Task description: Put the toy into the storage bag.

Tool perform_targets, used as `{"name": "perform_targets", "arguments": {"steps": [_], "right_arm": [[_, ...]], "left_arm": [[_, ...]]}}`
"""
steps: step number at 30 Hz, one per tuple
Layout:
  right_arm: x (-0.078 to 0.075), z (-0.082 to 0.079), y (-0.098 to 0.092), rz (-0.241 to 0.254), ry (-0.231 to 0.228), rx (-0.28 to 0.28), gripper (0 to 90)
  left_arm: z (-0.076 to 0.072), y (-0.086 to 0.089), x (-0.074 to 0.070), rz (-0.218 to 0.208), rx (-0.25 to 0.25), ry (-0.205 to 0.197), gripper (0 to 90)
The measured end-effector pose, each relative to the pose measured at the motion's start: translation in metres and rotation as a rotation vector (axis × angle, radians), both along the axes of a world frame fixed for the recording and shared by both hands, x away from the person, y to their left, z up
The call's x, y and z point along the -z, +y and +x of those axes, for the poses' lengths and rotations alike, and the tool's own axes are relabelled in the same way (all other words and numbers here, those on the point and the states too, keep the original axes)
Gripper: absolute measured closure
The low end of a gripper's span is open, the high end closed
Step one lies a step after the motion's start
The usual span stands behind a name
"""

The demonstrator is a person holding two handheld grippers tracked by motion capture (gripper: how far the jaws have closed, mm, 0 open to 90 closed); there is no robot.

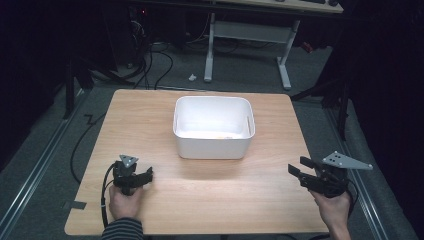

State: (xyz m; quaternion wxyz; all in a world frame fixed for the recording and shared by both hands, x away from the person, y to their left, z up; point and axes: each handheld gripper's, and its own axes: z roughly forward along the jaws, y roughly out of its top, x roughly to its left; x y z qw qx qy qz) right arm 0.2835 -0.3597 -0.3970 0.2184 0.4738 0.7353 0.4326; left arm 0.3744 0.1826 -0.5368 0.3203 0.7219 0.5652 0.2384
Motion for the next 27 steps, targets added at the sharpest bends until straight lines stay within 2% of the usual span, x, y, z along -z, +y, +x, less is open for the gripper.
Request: {"name": "perform_targets", "arguments": {"steps": [13, 27], "right_arm": [[0.025, 0.013, 0.009, 0.010, 0.024, -0.010, 41.8], [0.046, 0.025, 0.016, 0.018, 0.070, 0.000, 41.5]], "left_arm": [[0.000, 0.000, 0.000, 0.002, 0.001, 0.001, 19.8], [0.000, 0.000, 0.000, 0.000, 0.000, 0.000, 19.8]]}}
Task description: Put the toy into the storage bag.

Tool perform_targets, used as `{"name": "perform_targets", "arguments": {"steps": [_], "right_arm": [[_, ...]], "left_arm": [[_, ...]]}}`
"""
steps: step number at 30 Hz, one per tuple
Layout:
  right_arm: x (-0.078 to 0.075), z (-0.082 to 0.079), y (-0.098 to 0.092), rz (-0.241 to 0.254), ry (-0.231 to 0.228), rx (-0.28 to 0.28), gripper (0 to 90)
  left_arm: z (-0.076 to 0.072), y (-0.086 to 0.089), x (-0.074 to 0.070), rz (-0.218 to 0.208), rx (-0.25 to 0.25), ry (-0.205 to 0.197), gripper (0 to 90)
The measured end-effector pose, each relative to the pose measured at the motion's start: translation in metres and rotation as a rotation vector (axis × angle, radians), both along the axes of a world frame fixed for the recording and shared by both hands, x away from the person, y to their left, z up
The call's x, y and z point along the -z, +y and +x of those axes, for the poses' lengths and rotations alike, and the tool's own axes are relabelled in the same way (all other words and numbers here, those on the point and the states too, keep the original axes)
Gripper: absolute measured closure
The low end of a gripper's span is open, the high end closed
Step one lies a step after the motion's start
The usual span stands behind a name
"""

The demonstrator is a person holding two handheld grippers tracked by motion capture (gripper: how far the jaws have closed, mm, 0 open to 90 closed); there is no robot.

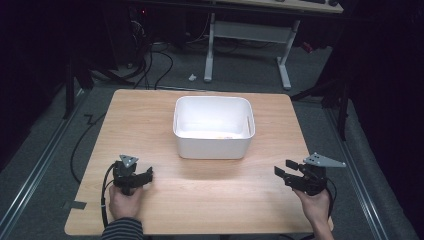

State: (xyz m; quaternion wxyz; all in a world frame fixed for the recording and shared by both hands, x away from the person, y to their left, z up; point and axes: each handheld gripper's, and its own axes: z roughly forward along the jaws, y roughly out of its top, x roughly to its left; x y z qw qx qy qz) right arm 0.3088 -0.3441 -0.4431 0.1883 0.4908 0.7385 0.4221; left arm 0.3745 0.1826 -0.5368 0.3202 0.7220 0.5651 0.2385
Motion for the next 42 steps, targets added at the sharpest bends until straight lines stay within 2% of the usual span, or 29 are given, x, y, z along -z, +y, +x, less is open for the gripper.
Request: {"name": "perform_targets", "arguments": {"steps": [23, 28, 33, 42], "right_arm": [[0.035, 0.024, 0.006, -0.005, 0.064, 0.026, 40.3], [0.046, 0.031, 0.010, -0.032, 0.100, 0.027, 41.0], [0.059, 0.036, 0.018, -0.054, 0.105, 0.031, 41.5], [0.073, 0.049, 0.022, -0.143, 0.123, 0.041, 41.5]], "left_arm": [[0.000, 0.000, 0.000, 0.000, 0.001, 0.001, 19.8], [0.000, 0.000, 0.000, 0.000, 0.002, 0.001, 19.7], [0.000, 0.000, 0.000, 0.001, 0.004, 0.001, 19.7], [0.000, -0.001, 0.000, 0.003, 0.012, 0.001, 19.7]]}}
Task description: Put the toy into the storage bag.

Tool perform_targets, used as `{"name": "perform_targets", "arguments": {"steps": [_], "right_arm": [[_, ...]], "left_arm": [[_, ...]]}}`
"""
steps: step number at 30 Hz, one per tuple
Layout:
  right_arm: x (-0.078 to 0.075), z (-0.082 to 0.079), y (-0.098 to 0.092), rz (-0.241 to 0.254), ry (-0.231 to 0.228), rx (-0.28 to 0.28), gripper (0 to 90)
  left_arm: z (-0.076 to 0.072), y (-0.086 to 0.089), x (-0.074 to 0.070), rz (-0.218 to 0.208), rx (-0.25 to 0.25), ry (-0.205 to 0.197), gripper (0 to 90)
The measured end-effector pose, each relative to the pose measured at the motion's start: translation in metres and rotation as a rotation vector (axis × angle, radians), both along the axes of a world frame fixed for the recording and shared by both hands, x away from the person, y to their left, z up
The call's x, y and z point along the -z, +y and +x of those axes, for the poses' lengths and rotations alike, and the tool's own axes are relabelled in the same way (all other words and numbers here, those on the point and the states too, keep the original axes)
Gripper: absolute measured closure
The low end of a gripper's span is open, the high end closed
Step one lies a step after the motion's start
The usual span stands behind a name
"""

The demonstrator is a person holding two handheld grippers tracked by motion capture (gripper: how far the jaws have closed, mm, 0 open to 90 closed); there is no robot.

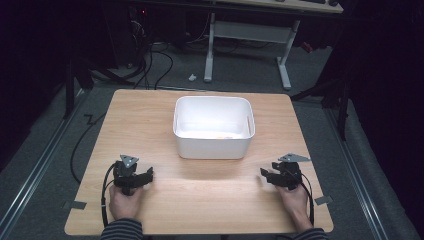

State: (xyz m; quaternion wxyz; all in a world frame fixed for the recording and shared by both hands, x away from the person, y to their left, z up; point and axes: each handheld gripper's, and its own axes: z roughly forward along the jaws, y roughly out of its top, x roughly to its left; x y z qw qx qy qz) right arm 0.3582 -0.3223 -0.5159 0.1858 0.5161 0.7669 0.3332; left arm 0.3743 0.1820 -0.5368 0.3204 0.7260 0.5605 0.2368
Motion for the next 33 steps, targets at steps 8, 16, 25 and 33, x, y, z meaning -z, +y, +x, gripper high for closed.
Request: {"name": "perform_targets", "arguments": {"steps": [8, 16, 25, 33], "right_arm": [[0.006, 0.012, 0.000, -0.042, -0.008, 0.008, 41.4], [0.014, 0.015, 0.019, -0.052, -0.049, -0.010, 37.6], [0.015, 0.014, 0.020, -0.062, -0.053, -0.009, 31.1], [0.015, 0.013, 0.019, -0.062, -0.052, 0.001, 30.0]], "left_arm": [[0.000, 0.000, 0.000, 0.003, 0.003, 0.000, 19.6], [0.000, -0.001, 0.000, 0.004, 0.002, 0.000, 19.5], [0.000, -0.001, 0.000, 0.003, 0.002, -0.002, 19.4], [0.001, 0.000, 0.000, -0.002, -0.005, -0.003, 21.3]]}}
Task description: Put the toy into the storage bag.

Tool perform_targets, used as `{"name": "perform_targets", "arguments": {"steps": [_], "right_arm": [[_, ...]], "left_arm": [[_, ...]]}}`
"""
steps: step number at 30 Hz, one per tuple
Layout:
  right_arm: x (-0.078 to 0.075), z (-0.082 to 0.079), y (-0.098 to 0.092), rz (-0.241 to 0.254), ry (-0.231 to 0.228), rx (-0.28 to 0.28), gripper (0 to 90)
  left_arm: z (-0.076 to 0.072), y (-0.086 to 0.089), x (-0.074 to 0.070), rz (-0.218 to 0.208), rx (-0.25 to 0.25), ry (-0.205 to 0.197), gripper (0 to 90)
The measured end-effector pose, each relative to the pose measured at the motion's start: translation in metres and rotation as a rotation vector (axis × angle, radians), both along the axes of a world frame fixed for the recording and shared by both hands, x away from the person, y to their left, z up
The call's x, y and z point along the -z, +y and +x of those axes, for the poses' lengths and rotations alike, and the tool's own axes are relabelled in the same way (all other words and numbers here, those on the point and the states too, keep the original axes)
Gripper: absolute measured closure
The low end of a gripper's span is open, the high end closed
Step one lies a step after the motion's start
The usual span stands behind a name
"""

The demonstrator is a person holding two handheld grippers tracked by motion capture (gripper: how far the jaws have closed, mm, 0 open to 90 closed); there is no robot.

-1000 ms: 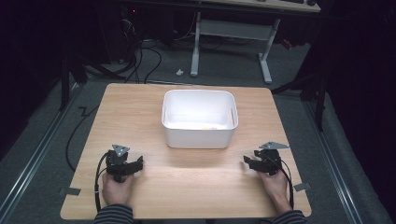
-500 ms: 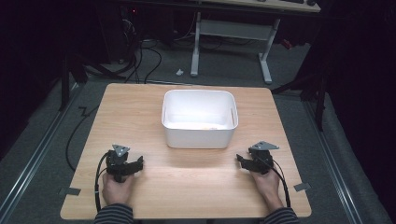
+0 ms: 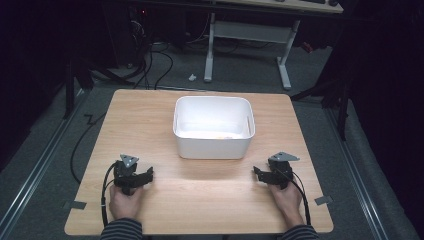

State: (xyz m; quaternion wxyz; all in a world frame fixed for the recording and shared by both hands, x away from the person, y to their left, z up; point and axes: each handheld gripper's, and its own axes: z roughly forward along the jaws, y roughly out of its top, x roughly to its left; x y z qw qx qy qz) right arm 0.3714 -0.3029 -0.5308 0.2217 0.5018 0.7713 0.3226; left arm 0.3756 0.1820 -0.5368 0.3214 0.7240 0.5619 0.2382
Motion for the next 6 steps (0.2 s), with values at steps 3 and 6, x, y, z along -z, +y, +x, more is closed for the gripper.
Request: {"name": "perform_targets", "arguments": {"steps": [3, 6], "right_arm": [[0.0000, 0.0003, 0.0001, -0.001, 0.000, 0.001, 30.2], [0.0000, 0.0002, 0.0001, -0.001, 0.000, 0.003, 30.1]], "left_arm": [[-0.0013, -0.0001, 0.0000, 0.000, 0.007, 0.000, 21.3], [-0.0014, -0.0001, 0.0000, -0.001, 0.008, 0.001, 21.0]]}}
